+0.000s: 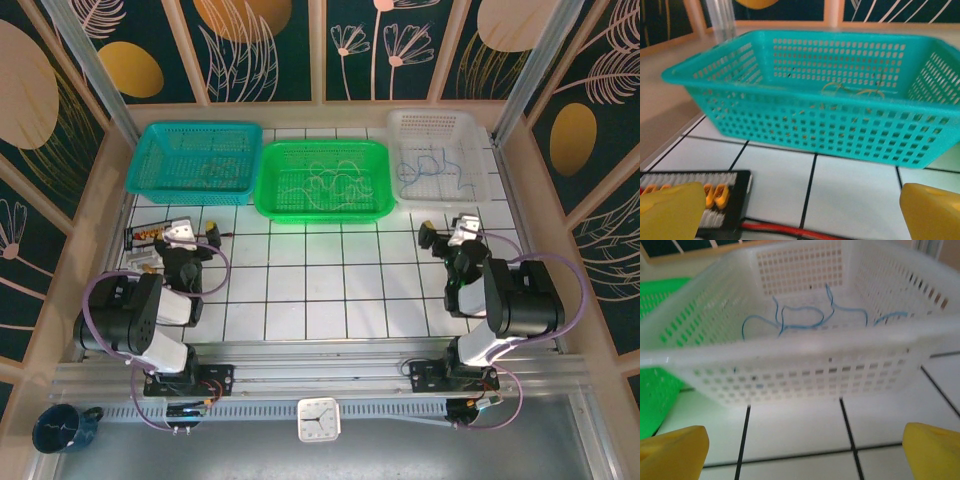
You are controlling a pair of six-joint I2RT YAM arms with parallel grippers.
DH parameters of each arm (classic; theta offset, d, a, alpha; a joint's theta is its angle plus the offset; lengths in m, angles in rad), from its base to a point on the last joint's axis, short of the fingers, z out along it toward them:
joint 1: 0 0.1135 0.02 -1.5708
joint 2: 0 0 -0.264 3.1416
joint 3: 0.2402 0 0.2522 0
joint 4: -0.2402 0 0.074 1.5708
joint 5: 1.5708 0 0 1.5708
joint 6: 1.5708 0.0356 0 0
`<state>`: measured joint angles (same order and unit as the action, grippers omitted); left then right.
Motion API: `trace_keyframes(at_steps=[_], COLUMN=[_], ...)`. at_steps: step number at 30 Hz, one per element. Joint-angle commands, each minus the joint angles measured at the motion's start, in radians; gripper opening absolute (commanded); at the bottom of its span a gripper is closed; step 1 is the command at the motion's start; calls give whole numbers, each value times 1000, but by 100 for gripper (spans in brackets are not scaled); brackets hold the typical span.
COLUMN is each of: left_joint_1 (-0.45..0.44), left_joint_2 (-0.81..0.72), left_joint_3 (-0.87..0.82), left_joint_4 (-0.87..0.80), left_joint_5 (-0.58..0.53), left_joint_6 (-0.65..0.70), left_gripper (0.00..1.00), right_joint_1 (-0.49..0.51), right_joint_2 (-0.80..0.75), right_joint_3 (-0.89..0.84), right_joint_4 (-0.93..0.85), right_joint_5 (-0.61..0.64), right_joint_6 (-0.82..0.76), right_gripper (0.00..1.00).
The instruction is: Untangle the cables
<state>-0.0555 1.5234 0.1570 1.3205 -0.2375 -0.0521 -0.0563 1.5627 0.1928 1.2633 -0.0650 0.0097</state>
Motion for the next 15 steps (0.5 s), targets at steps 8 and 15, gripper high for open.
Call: trace_keyframes(at_steps=[8,15], left_joint_1=[40,41], left_joint_2=[7,4], left_joint_3=[79,74], left_joint_4=[-32,-24], left_joint_5=[97,93], left_joint_6=[-22,-24], left_gripper=[99,99], right_joint_1=[33,26], right_joint_2=[-2,-3], right_joint_3=[31,28], right_joint_4=[49,50], right_joint_5=[51,42], right_joint_6=[-4,-1], right_gripper=[99,99])
